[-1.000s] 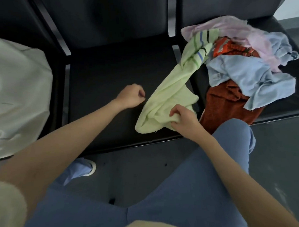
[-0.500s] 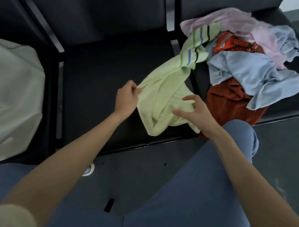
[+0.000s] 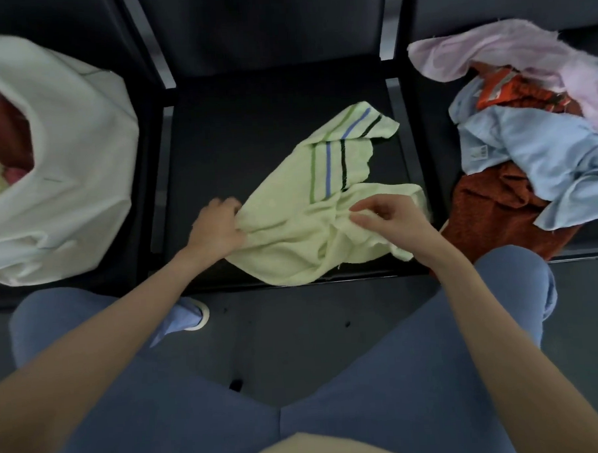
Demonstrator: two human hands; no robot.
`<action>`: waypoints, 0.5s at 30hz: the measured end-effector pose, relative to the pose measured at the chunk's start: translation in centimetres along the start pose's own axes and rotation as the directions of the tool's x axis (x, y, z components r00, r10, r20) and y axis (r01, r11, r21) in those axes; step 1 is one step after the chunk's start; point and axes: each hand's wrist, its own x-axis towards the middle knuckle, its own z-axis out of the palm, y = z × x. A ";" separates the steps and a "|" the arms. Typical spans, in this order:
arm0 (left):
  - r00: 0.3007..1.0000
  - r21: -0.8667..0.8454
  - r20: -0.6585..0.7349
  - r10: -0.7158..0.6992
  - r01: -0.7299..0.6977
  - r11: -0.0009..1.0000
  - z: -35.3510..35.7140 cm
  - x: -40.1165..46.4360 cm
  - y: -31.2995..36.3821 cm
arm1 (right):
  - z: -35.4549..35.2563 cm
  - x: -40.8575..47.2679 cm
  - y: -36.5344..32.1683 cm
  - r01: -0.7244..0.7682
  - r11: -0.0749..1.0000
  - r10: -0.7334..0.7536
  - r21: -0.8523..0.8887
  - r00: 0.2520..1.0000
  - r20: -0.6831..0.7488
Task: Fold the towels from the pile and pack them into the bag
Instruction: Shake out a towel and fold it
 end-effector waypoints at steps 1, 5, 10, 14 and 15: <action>0.994 -0.030 -0.044 0.102 -0.103 0.994 0.0 0.4 0.8 | -0.1 0.0 0.1 -0.014 1.000 0.014 -0.007 0.999 0.040; 0.912 -0.091 -0.164 0.376 -0.394 0.915 0.7 2.6 6.2 | -0.7 0.6 0.9 0.000 0.988 0.022 -0.157 0.990 0.141; 0.890 -0.038 -0.081 0.449 -0.452 0.891 2.6 5.8 11.2 | -0.3 0.9 1.7 0.076 0.959 -0.102 -0.272 0.991 -0.082; 0.919 -0.144 -0.118 0.376 -0.391 0.909 2.9 6.7 11.6 | -1.1 0.4 2.0 0.091 0.982 -0.104 -0.166 0.992 -0.075; 0.945 -0.318 -0.129 0.299 -0.325 0.891 2.6 6.9 11.5 | -1.2 0.2 2.0 0.089 0.987 -0.097 -0.132 0.994 -0.054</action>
